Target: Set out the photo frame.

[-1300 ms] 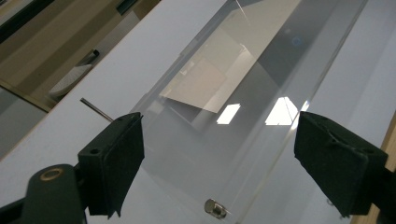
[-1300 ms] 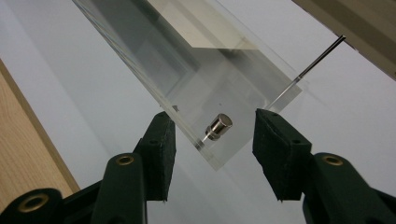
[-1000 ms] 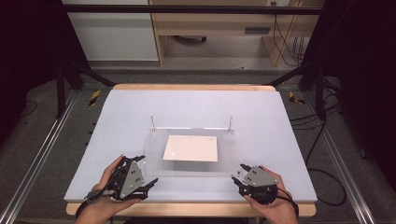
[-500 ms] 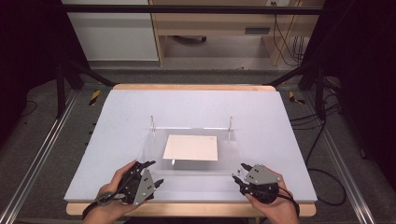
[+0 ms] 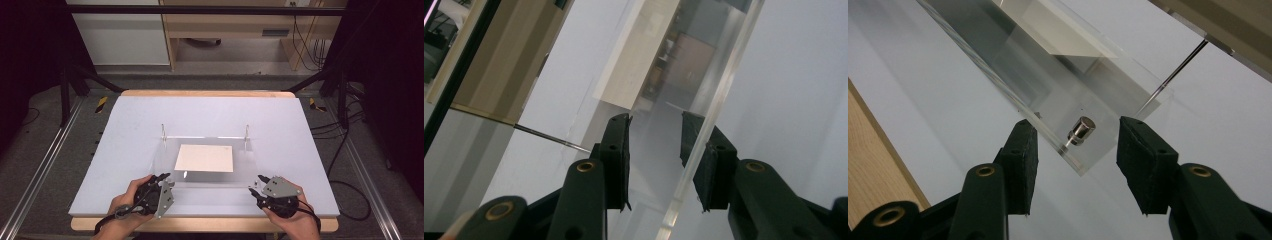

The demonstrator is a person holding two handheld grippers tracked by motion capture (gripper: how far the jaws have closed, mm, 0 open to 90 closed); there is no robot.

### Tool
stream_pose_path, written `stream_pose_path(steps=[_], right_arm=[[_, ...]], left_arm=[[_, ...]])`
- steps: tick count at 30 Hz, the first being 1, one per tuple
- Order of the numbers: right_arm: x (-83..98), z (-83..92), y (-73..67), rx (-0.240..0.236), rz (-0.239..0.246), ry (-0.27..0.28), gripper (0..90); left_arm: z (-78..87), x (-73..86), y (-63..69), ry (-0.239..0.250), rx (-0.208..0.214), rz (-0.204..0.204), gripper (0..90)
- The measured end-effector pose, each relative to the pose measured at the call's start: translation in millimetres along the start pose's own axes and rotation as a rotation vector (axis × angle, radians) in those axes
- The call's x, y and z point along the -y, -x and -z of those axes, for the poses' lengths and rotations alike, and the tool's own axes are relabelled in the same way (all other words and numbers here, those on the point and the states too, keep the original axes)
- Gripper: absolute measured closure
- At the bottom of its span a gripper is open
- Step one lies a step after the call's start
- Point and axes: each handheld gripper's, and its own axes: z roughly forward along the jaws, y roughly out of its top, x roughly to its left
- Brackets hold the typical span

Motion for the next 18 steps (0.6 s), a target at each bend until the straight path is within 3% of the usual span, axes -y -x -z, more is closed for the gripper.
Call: stream_pose_path(steps=[4,7,15,18], right_arm=[[-0.5,2.2,2.3,0.005,-0.016,0.033,53.3],[0.3,2.4,3.7,0.001,-0.013,0.050,52.6],[-1.8,-7.3,1.2,0.053,0.108,0.054,42.6],[-5.6,-9.2,5.2,0.055,0.104,0.073,48.5]], left_arm=[[3.7,-5.3,-2.5,-0.005,-0.032,-0.002,65.9],[3.6,-6.4,-3.8,-0.001,-0.030,0.015,66.2],[6.1,-8.7,-12.1,0.008,-0.020,0.061,66.3],[5.8,-9.7,-13.1,0.018,-0.019,0.076,66.5]])
